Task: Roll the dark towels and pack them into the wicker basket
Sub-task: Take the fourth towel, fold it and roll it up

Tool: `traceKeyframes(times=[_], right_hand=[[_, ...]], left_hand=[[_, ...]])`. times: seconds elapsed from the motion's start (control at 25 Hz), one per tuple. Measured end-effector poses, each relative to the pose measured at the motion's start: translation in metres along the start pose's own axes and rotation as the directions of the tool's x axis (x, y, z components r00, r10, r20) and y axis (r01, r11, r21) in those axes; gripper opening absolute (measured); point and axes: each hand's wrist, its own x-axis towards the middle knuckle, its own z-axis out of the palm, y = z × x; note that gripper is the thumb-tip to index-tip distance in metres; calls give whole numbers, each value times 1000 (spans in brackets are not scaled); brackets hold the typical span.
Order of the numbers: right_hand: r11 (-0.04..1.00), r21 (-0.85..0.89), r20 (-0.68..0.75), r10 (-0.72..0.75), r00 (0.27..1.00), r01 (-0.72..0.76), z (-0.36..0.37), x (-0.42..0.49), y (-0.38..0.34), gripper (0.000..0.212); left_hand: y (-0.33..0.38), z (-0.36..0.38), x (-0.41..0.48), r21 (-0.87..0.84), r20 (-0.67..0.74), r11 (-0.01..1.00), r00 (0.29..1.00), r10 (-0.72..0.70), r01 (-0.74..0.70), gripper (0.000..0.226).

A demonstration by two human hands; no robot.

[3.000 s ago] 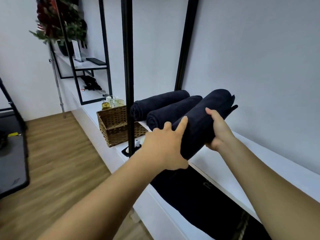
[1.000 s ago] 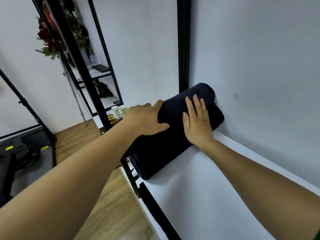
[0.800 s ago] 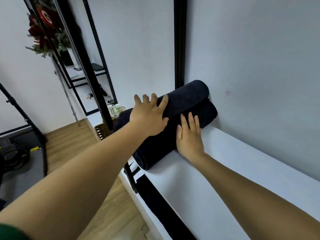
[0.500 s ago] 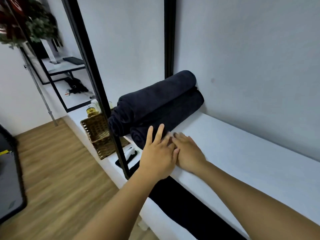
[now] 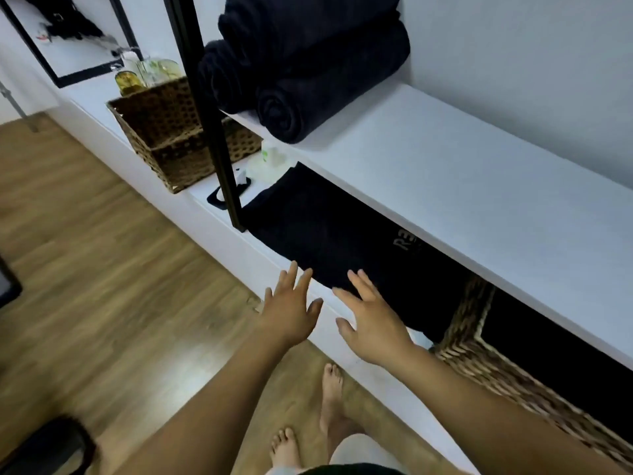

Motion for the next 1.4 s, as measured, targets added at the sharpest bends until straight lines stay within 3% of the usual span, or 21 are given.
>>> traceKeyframes(times=[0.08, 0.16, 0.24, 0.32, 0.4, 0.48, 0.6, 0.68, 0.8, 0.96, 1.04, 1.12, 1.2, 1.28, 1.32, 1.4], right_hand=[[919, 220, 147, 299, 943, -326, 39, -12, 34, 55], [699, 406, 200, 561, 804, -589, 61, -10, 73, 57], [611, 365, 165, 700, 695, -702, 72, 3, 110, 61], [735, 60, 74, 671, 737, -675, 94, 21, 154, 66], [789, -176, 108, 610, 785, -589, 110, 35, 182, 71], [779, -241, 89, 611, 786, -578, 122, 45, 203, 69], [825, -305, -43, 488, 872, -477, 137, 47, 196, 53], [909, -252, -8, 342, 940, -333, 158, 44, 168, 45], [969, -103, 5, 228, 974, -226, 169, 37, 136, 36], [979, 73, 3, 190, 982, -189, 149, 25, 138, 25], [948, 267, 68, 159, 985, -171, 138, 15, 142, 22], [884, 419, -56, 252, 966, -206, 127, 12, 153, 19], [885, 324, -200, 410, 890, -335, 122, 19, 179, 30], [851, 53, -9, 524, 852, -522, 118, 25, 197, 50], [841, -82, 93, 541, 836, -535, 118, 26, 199, 57], [845, -232, 152, 521, 840, -482, 121, 27, 195, 59]], left_hand=[[-14, 32, -6, -6, 111, 999, 993, -50, 51, 67], [-21, 58, -4, -35, 184, 996, 980, -74, 82, 67], [-20, 79, -1, -57, 231, 994, 970, -80, 95, 65], [-14, 105, 9, -58, 287, 994, 955, -76, 96, 65], [-8, 128, 18, -86, 341, 992, 938, -55, 89, 64], [-3, 145, 27, -147, 385, 980, 920, -68, 134, 62], [3, 157, 41, -275, 448, 909, 878, -167, 313, 54], [9, 163, 47, -400, 481, 789, 839, -253, 467, 47], [19, 173, 59, -596, 594, 414, 725, -348, 688, 43], [41, 188, 69, -664, 741, -38, 650, -166, 747, 48], [53, 198, 70, -646, 763, -221, 625, -164, 731, 41], [56, 206, 70, -665, 747, -274, 615, -252, 695, 28], [54, 212, 71, -692, 720, -270, 612, -326, 670, 22], [54, 217, 74, -697, 714, -269, 613, -338, 664, 25], [56, 220, 76, -692, 720, -275, 615, -320, 668, 30], [64, 227, 80, -688, 726, -272, 629, -279, 673, 43]])
